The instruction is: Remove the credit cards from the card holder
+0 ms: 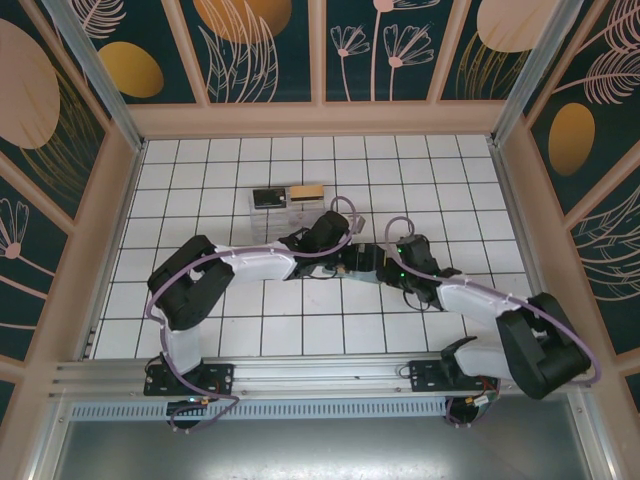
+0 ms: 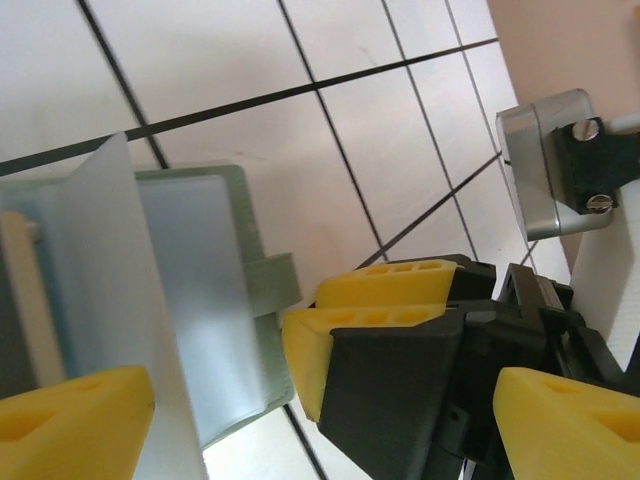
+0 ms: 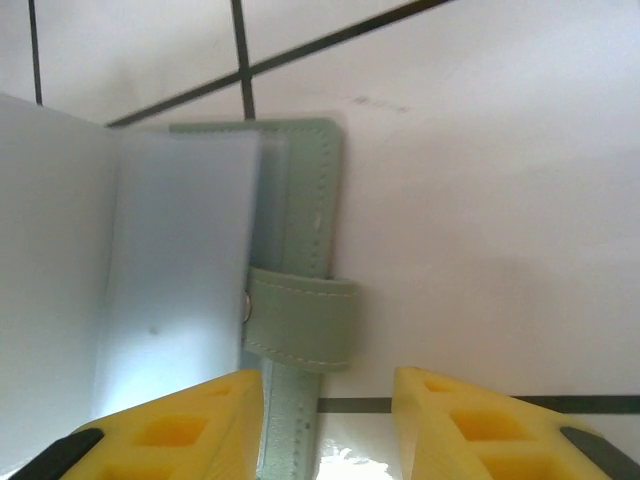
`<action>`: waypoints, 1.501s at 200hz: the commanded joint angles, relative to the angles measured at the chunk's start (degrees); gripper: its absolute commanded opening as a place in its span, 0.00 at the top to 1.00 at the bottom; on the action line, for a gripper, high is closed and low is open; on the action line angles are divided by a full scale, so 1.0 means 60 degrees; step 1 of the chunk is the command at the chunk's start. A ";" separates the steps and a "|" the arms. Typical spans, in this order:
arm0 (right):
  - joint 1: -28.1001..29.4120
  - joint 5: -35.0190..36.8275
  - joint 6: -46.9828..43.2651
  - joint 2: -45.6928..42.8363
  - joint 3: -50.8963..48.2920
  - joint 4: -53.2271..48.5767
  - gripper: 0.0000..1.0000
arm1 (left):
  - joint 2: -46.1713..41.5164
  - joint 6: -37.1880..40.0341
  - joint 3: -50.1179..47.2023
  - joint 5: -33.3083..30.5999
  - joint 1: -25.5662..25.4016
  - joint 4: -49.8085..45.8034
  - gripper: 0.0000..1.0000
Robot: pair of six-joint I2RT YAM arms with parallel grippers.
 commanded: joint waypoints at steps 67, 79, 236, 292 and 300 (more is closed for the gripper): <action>-0.0567 -0.0952 0.0184 -0.1907 -0.0570 0.0391 0.59 | -0.0329 0.0478 0.0216 -0.1135 -0.0110 -0.0818 0.17; -0.0559 -0.1305 0.0213 -0.1899 -0.0565 0.0665 0.59 | -0.0533 0.0577 0.0098 -0.1621 -0.0053 -0.1114 0.20; -0.0275 -0.3720 0.1559 0.0775 0.0422 0.3386 0.91 | -0.0188 0.0935 -0.1051 -0.2593 0.1113 -0.1267 1.00; 0.0045 -0.3660 0.1394 0.1914 0.1055 0.3161 0.94 | -0.0016 0.0766 -0.1257 -0.2629 0.1113 -0.1147 1.00; 0.0066 -0.3683 0.1379 0.2063 0.1142 0.3145 0.94 | 0.0045 0.0744 -0.1264 -0.2615 0.1117 -0.1167 1.00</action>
